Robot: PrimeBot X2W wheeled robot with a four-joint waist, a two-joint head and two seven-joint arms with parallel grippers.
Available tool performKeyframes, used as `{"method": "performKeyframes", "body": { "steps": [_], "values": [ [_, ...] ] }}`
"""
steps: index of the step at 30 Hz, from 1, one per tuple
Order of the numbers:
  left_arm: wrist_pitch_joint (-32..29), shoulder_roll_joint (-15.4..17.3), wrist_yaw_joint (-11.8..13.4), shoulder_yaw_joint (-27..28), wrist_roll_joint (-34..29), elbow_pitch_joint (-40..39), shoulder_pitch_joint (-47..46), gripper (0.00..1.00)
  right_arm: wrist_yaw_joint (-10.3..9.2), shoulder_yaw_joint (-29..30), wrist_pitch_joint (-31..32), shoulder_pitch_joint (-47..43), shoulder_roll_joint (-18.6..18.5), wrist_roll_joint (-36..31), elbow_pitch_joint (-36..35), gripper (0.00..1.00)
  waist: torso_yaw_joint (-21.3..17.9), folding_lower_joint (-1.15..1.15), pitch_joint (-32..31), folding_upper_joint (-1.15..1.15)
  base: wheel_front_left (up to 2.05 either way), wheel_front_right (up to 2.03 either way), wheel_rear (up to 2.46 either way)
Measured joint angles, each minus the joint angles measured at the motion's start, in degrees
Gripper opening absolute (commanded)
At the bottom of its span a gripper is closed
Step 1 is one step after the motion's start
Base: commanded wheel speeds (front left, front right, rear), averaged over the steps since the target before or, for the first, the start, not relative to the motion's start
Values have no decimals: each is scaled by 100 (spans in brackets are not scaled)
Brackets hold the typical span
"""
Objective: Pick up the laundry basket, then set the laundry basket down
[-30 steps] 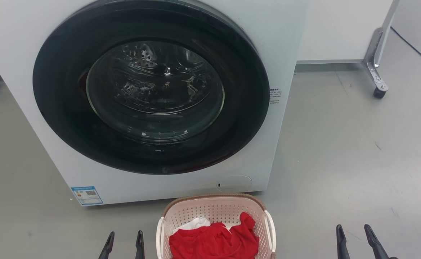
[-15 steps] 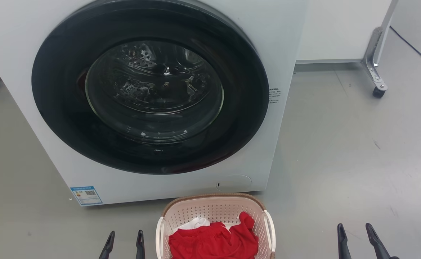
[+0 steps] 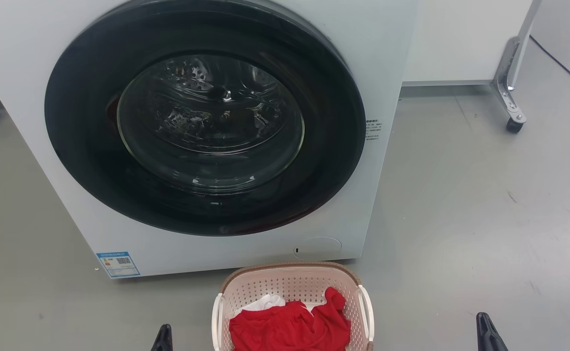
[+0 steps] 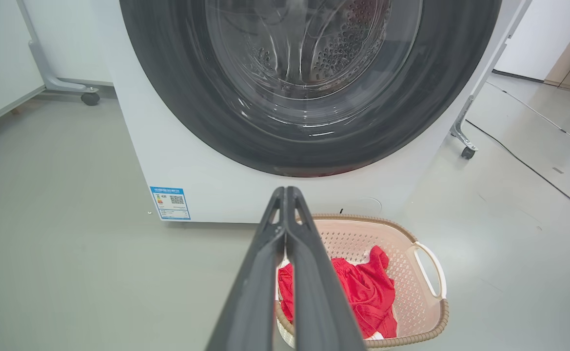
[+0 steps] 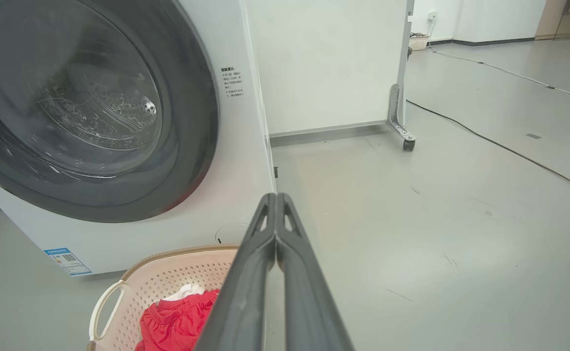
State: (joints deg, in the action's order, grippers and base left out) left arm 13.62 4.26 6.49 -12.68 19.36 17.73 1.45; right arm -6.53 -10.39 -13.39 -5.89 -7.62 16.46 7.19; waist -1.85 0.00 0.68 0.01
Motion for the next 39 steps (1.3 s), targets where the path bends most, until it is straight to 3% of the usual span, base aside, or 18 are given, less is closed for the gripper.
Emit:
{"method": "performKeyframes", "body": {
  "steps": [39],
  "values": [
    [-913,-70,-567,770,3103,13,-192,0,555,773,887,433,218,3232,414,0,79,0,-27,-1,0,0,0]
  ]
}}
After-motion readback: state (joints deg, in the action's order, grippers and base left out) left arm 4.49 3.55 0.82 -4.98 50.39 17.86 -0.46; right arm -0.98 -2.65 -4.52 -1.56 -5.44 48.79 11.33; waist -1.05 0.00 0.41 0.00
